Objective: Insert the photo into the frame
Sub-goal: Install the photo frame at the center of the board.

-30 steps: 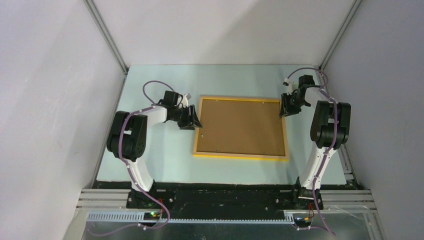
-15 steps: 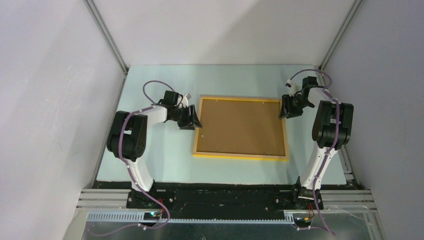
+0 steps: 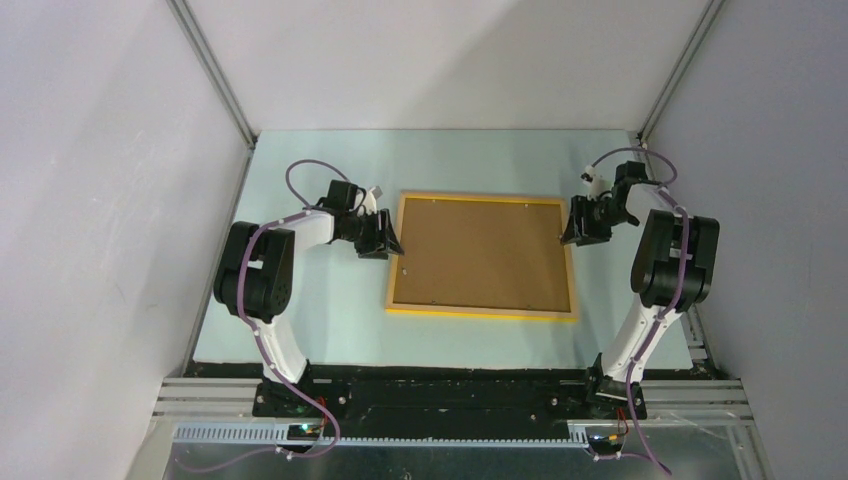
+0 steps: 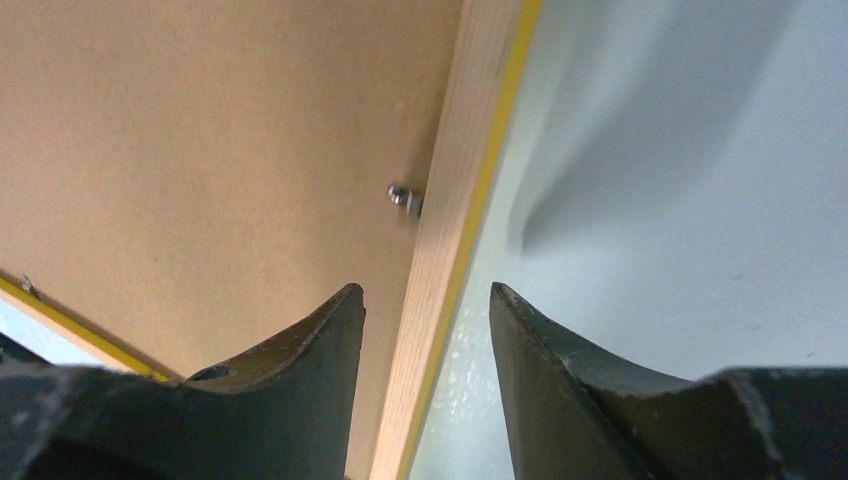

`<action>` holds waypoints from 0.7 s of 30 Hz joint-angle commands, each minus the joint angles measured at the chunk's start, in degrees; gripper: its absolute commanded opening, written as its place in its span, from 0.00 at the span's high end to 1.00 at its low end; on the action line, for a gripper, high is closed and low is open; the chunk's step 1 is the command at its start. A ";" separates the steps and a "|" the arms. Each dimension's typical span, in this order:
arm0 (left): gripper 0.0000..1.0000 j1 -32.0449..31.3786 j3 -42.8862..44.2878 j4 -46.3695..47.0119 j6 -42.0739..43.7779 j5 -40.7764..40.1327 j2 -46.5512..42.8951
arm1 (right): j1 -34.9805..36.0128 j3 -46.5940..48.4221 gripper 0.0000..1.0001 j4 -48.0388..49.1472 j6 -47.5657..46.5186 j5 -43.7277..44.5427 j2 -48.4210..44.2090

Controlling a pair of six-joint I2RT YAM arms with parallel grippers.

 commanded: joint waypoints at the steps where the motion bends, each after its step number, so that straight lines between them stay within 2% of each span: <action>1: 0.40 -0.13 1.38 -1.39 2.53 -3.22 0.90 | 0.59 -3.72 0.47 0.63 -1.72 0.70 -4.30; 9: 0.40 -0.15 1.64 -1.82 2.94 -3.92 0.75 | 2.65 -6.93 0.52 3.24 -0.29 4.42 -4.33; 18: 0.38 -0.23 2.97 -3.34 3.76 -5.80 0.57 | 4.01 -6.88 0.78 4.67 0.98 6.49 -3.71; 21: 0.29 -0.30 3.14 -3.96 4.18 -5.83 0.34 | 3.82 -6.87 0.83 4.53 1.05 6.31 -3.71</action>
